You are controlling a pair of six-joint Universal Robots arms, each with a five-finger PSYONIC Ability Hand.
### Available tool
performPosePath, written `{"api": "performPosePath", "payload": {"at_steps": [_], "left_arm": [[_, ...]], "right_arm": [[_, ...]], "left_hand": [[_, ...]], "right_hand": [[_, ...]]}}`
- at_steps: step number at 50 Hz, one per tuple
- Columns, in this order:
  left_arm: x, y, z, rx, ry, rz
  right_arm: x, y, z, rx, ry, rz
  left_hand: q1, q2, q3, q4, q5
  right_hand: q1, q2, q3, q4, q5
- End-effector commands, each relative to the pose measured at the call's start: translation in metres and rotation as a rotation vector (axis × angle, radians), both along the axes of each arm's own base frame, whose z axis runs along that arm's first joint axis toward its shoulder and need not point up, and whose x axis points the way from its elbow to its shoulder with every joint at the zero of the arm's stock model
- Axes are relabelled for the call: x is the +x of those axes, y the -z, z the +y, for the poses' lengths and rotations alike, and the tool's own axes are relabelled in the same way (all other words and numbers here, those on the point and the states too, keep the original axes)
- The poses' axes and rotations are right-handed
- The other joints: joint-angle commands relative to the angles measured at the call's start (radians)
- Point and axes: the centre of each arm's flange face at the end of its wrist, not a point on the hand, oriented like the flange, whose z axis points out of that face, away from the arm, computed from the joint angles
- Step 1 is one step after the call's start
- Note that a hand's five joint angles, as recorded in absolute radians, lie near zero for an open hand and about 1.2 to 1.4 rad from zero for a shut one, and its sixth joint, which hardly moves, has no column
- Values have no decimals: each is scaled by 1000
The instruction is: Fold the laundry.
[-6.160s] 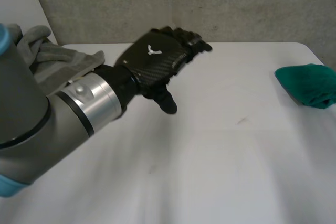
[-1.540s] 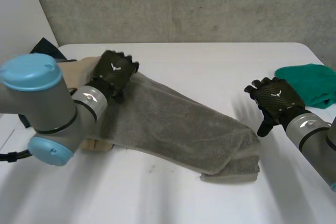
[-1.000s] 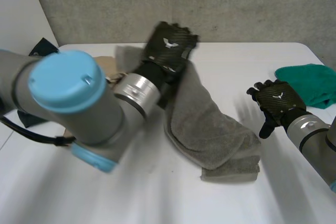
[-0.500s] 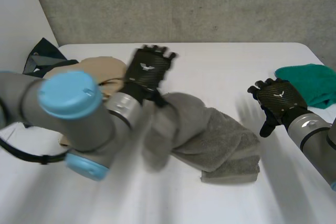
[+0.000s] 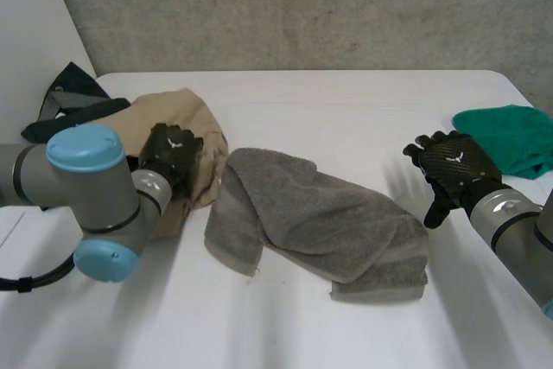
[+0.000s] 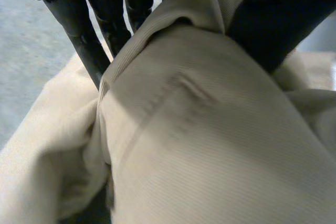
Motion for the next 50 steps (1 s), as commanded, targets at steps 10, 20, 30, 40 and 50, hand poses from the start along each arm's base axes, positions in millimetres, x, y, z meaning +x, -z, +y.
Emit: {"api": "performPosePath", "payload": {"at_steps": [10, 20, 30, 40, 50], "left_arm": [[120, -126, -122, -582, -544, -146], [83, -64, -99, -476, -433, -187], [12, -50, -11, -361, -194, -129], [-41, -39, 91, -135, 136, 29], [-48, -23, 86, 45, 113, 245]], "right_arm": [[0, 1, 0, 3, -2, 2], [0, 1, 1, 6, -3, 2], [-1, 1, 0, 6, 3, 0], [-4, -14, 12, 100, 0, 24], [5, -9, 45, 301, -79, 36]], "left_hand": [[297, 257, 298, 255, 305], [-902, -942, -900, -943, -894], [-902, -942, -900, -943, -894], [-878, -918, -876, -919, -870], [-808, -847, -806, -849, -799]], "right_hand": [[-27, -44, -38, -56, -58], [-27, -44, -38, -56, -58], [-27, -44, -38, -56, -58], [-27, -44, -38, -56, -58], [-27, -44, -38, -56, -58]]}}
